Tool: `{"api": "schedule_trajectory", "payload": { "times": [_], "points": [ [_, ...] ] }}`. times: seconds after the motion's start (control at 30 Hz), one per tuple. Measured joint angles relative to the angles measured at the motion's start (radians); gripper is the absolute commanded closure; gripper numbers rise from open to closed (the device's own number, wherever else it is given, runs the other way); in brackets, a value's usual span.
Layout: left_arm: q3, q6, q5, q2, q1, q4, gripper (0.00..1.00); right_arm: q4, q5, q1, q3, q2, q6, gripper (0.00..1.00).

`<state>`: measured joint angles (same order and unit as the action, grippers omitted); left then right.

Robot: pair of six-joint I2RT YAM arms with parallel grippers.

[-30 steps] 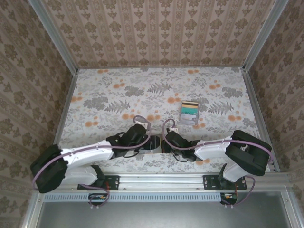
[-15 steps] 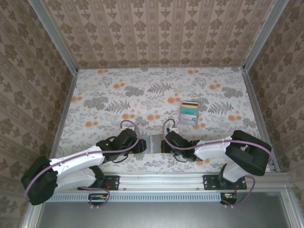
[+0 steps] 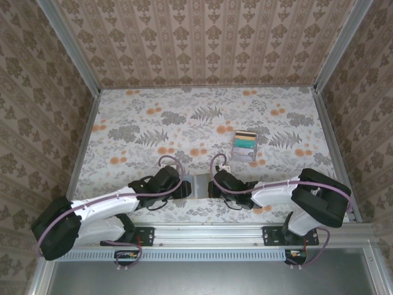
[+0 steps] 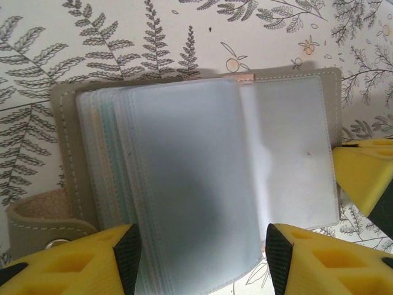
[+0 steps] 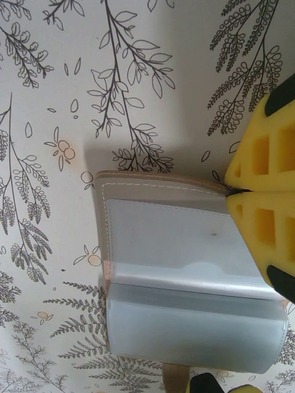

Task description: Take the credit cards out of the card holder

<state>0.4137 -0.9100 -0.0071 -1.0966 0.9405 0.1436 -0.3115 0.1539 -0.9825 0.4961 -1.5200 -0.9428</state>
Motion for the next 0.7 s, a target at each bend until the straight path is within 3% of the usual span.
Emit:
{"api": "schedule_trajectory", "payload": {
  "times": [0.7],
  "points": [
    [0.002,-0.003,0.066,-0.087,0.000,-0.132,0.37,0.000,0.000,0.000,0.000,-0.004,0.000,1.00]
  ]
}}
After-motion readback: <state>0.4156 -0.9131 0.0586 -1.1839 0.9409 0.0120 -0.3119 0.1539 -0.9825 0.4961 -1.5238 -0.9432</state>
